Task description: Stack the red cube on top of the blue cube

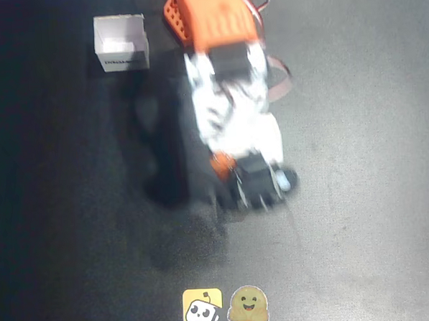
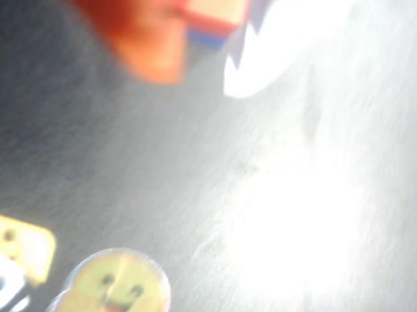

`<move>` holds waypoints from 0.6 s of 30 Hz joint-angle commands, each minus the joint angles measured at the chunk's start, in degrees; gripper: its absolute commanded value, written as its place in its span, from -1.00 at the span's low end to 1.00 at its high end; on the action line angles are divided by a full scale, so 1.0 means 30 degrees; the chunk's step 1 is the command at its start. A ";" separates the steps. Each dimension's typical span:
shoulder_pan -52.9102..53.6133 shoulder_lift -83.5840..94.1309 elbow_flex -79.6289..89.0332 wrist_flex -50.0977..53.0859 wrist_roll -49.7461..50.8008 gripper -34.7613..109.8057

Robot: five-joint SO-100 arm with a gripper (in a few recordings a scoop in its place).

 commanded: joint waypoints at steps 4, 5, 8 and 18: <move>0.0791 0.8262 1.1777 -0.6123 -0.0234 -0.52; 0.0937 0.8818 1.2715 -0.6504 -0.0234 -0.52; 0.1436 1.0020 1.4385 -0.6533 -0.0234 -0.52; 0.2725 1.5527 1.9248 -0.6182 -0.0205 -0.52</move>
